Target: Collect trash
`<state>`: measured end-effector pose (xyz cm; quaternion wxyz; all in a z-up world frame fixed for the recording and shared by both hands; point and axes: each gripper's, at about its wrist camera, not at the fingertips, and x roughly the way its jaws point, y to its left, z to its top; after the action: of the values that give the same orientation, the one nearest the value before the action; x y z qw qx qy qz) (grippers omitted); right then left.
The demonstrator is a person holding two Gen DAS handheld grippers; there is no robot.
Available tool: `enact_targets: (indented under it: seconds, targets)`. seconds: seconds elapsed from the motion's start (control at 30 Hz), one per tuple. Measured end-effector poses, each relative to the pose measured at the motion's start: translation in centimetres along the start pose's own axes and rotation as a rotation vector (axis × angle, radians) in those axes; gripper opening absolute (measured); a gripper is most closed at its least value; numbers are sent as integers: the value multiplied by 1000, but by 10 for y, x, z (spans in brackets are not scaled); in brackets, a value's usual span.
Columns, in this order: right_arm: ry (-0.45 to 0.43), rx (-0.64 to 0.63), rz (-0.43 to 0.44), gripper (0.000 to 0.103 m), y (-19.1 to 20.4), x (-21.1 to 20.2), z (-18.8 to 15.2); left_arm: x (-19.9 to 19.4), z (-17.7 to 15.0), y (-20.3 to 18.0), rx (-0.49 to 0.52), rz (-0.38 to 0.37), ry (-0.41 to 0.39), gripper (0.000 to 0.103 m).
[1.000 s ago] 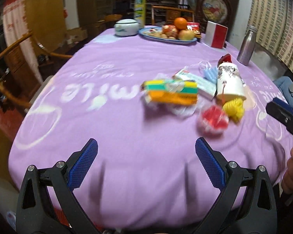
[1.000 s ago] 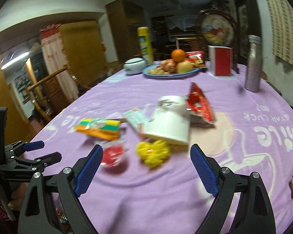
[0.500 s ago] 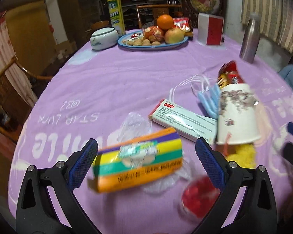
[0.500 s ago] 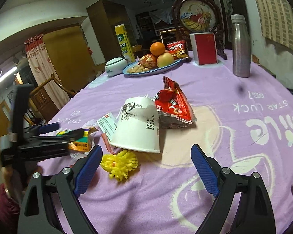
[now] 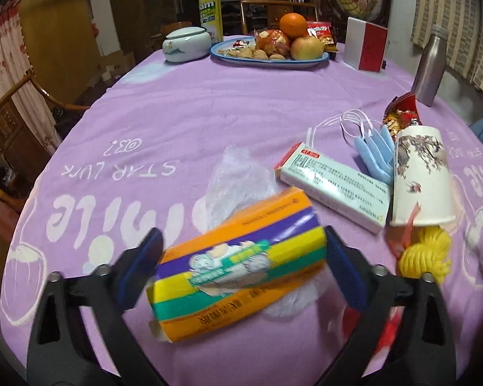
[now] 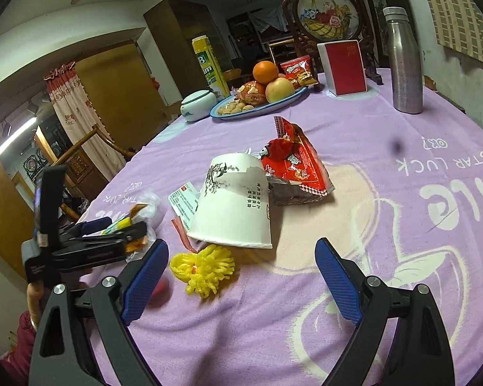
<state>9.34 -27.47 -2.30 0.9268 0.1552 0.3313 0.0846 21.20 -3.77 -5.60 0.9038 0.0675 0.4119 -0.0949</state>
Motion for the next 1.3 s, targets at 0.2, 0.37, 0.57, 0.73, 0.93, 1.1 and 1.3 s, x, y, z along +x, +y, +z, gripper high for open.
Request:
enact_targets:
  seconds: [0.2,0.37,0.57,0.73,0.93,1.1,1.3]
  targets:
    - [10,-20,-10,91,4,1,0,-32,-21,33,-82,-28,-36,82]
    - [10,-43,-40,91,10,2,-1,-52,-41,49,-98,-20,-50,82]
    - [8,-39,-56,91,9,2,-1,-58,-62,47,-37,-4,0,90]
    - [8,-22,-43,91,6,1,-2,-70,-71,52,-69,-25,5,94]
    - [7,-7,-17,91,3,1,-2,-57,-54,52,-218,-190,73,96]
    - [7,18,16,91,-2,1,-1,-19,-38,44,-261,-181,151,96]
    - [33,56,64,91,-9,5,-1,10,-16,69,-242,-61,180,96]
